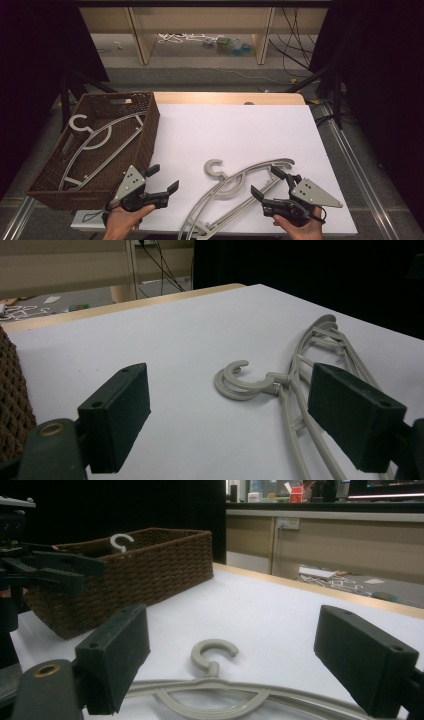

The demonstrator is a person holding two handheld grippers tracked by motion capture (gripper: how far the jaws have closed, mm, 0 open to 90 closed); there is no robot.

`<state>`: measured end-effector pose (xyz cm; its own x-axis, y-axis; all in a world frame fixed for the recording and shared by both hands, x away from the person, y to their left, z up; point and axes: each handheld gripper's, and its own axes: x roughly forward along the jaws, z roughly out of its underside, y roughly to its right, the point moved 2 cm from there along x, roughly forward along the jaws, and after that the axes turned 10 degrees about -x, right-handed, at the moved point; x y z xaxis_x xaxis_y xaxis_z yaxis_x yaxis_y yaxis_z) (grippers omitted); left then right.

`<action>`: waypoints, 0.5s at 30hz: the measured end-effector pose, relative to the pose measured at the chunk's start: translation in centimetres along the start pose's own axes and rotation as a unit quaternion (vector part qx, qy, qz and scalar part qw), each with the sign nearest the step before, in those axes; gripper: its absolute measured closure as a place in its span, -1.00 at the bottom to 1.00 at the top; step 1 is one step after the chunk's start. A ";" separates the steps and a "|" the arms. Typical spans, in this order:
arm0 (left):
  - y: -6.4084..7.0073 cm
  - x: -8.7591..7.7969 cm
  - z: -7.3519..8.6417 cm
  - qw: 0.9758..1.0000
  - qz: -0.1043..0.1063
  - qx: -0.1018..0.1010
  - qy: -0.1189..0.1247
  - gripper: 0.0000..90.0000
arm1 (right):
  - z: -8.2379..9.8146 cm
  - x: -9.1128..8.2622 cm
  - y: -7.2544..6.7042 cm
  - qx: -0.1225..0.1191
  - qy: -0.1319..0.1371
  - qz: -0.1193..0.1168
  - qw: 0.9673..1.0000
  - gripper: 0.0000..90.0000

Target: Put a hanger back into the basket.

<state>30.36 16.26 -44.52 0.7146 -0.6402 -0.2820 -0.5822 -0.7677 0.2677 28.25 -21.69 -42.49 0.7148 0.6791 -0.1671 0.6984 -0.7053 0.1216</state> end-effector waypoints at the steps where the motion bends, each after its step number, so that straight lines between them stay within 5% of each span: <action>1: 0.0 0.0 0.0 1.000 0.001 0.001 -0.001 -0.63 | 0.0 0.0 0.0 -0.002 0.002 0.008 1.000 -0.66; 9: 0.4 0.2 0.2 1.000 0.007 0.004 -0.010 -0.62 | -0.1 0.0 -0.3 0.001 -0.008 -0.004 1.000 -0.65; 15: 1.4 1.3 0.3 0.999 0.024 0.007 -0.042 -0.60 | 0.0 0.1 -0.3 -0.001 -0.009 0.001 1.000 -0.65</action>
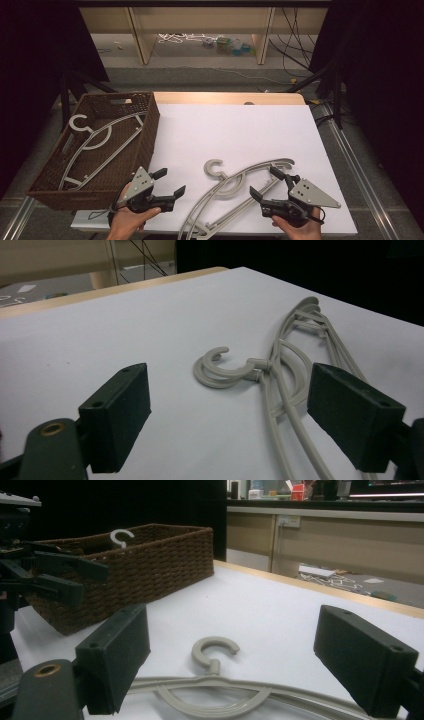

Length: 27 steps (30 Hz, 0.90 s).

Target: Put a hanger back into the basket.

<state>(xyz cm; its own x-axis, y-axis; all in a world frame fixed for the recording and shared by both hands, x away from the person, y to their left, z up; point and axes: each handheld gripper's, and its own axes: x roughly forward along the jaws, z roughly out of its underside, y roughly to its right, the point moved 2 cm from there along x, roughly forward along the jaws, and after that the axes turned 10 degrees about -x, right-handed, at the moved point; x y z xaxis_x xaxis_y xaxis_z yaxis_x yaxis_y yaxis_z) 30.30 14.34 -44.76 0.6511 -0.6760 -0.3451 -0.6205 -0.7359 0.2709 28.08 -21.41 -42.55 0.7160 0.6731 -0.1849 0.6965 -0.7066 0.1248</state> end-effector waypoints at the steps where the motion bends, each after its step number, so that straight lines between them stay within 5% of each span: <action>1: 0.2 0.2 0.0 1.000 0.000 0.000 -0.006 -0.59 | 0.0 -0.1 0.1 -0.003 -0.006 0.003 1.000 -0.65; 6: 1.4 2.1 -0.3 0.998 0.015 0.019 -0.064 -0.59 | 0.1 0.1 0.1 0.001 0.003 -0.004 1.000 -0.65; 10: 2.8 4.4 -0.1 0.992 0.020 0.046 -0.118 -0.51 | 0.1 0.1 0.0 -0.003 0.004 -0.006 1.000 -0.65; 12: 3.5 5.4 0.3 0.984 0.021 0.072 -0.162 -0.43 | 0.1 0.1 0.1 -0.002 0.003 -0.007 1.000 -0.65; 15: 4.4 6.7 0.8 0.976 0.032 0.087 -0.197 -0.41 | 0.1 -0.1 0.2 0.001 -0.003 0.000 1.000 -0.65; 16: 4.5 7.0 0.9 0.971 0.029 0.102 -0.213 -0.33 | 0.1 0.1 0.2 0.002 0.004 -0.003 1.000 -0.65; 20: 5.4 8.0 1.5 0.959 0.047 0.111 -0.255 -0.18 | 0.1 0.0 0.2 0.002 0.001 0.002 1.000 -0.65; 22: 5.6 8.3 1.7 0.955 0.042 0.108 -0.273 -0.12 | 0.1 0.2 0.2 0.000 0.011 -0.001 1.000 -0.65; 26: 5.4 8.8 1.8 0.952 0.033 0.101 -0.288 0.01 | 0.1 0.0 0.1 0.000 -0.004 0.001 1.000 -0.65; 27: 5.3 8.9 1.8 0.949 0.036 0.103 -0.296 0.04 | 0.1 0.0 0.1 0.001 -0.001 0.003 1.000 -0.65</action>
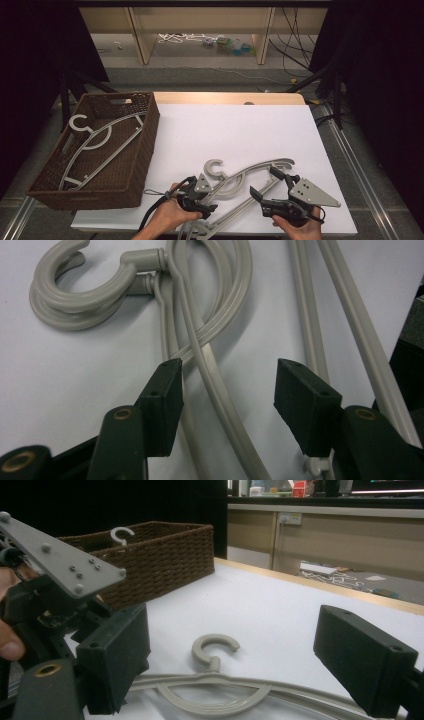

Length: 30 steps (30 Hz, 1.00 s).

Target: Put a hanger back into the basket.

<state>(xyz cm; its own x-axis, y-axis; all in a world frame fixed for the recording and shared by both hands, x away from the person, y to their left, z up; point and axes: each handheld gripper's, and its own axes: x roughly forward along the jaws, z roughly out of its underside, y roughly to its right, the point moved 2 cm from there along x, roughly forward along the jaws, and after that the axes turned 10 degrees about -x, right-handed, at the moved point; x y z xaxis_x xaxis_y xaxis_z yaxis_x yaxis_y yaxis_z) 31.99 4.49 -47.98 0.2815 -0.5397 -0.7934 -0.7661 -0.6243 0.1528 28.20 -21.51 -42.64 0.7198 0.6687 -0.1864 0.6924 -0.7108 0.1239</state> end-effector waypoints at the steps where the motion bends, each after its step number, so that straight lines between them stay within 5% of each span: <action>1: 0.1 0.2 0.0 1.000 -0.001 -0.006 0.001 0.10 | 0.0 0.0 0.0 0.001 0.001 -0.001 1.000 -0.65; 6: 0.1 0.6 -0.2 0.999 0.005 0.014 -0.028 0.20 | 0.0 0.0 0.0 0.000 0.000 0.000 1.000 -0.65; 12: 0.0 1.8 -0.5 0.999 0.006 -0.003 -0.044 0.31 | 0.0 0.0 0.0 -0.001 0.000 -0.002 1.000 -0.65; 22: -0.6 1.9 -1.0 0.999 0.013 -0.033 -0.039 0.62 | 0.0 0.0 0.1 -0.004 -0.008 -0.011 1.000 -0.65; 24: -0.5 2.0 -1.0 0.998 0.015 -0.055 -0.024 0.65 | 0.0 0.1 0.0 -0.001 0.000 -0.007 1.000 -0.65; 25: -0.7 1.9 -0.9 0.998 0.017 -0.047 -0.035 0.65 | 0.0 0.2 0.0 0.000 0.001 -0.008 1.000 -0.65; 27: -0.6 2.1 -0.9 0.997 0.024 -0.078 -0.009 0.67 | 0.0 0.0 0.1 -0.002 -0.010 -0.011 1.000 -0.65; 28: -1.0 1.8 -0.8 0.998 0.023 -0.061 -0.024 0.68 | 0.0 0.1 0.1 -0.005 -0.006 -0.008 1.000 -0.65; 30: -1.2 1.7 -0.8 0.997 0.020 -0.072 -0.014 0.70 | 0.0 0.1 0.2 -0.004 0.002 -0.006 1.000 -0.65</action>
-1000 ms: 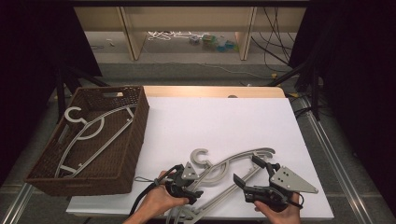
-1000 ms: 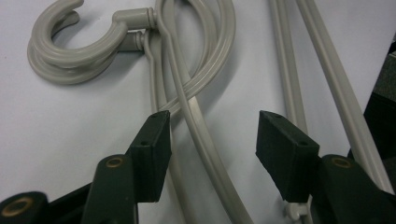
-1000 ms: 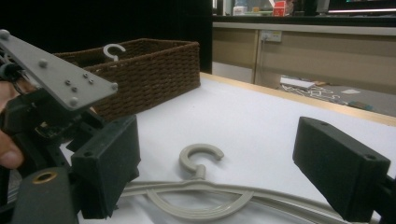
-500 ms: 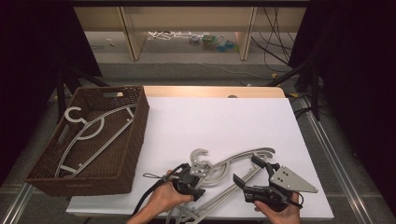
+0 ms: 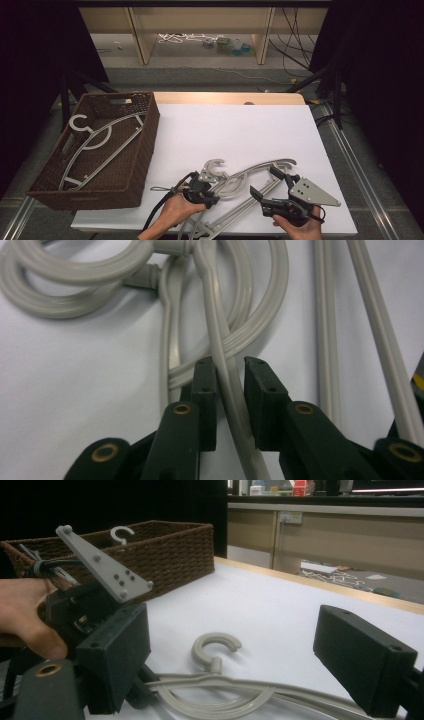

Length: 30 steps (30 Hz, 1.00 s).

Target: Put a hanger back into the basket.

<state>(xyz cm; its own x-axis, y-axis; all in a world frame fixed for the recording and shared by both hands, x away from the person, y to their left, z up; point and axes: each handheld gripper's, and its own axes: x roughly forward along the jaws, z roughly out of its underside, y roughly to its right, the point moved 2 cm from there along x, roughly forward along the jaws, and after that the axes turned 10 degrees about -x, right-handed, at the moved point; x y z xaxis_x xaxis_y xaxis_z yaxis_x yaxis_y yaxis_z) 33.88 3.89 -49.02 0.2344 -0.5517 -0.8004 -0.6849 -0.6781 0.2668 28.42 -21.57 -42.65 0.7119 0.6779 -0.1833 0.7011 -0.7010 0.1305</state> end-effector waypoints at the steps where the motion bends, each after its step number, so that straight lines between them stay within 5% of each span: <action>1: -0.1 -0.1 0.0 1.000 0.000 -0.003 0.006 0.71 | 0.0 -0.1 0.0 -0.001 -0.006 0.002 1.000 -0.65; 2: 0.1 0.1 -0.1 0.999 0.003 -0.034 0.037 0.72 | 0.0 0.0 0.0 0.001 0.000 0.004 1.000 -0.65; 9: -0.9 -0.7 -0.1 0.995 0.007 -0.074 0.072 0.81 | 0.0 -0.1 0.0 -0.001 -0.008 0.000 1.000 -0.65; 18: -1.2 -1.4 -0.3 0.993 0.007 -0.079 0.091 0.81 | 0.0 0.0 0.0 0.001 0.000 -0.001 1.000 -0.65; 30: -2.0 -4.3 -0.7 0.986 0.017 -0.099 0.136 0.82 | -0.1 0.0 -0.1 0.001 0.006 0.002 1.000 -0.64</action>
<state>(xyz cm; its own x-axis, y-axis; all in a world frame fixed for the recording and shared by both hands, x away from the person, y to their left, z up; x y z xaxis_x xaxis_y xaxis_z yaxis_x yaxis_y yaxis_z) 34.68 7.28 -45.73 0.4088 -0.6665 -0.6235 -0.5530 -0.7244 0.4117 28.34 -21.53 -42.61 0.7146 0.6781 -0.1718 0.6988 -0.7034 0.1298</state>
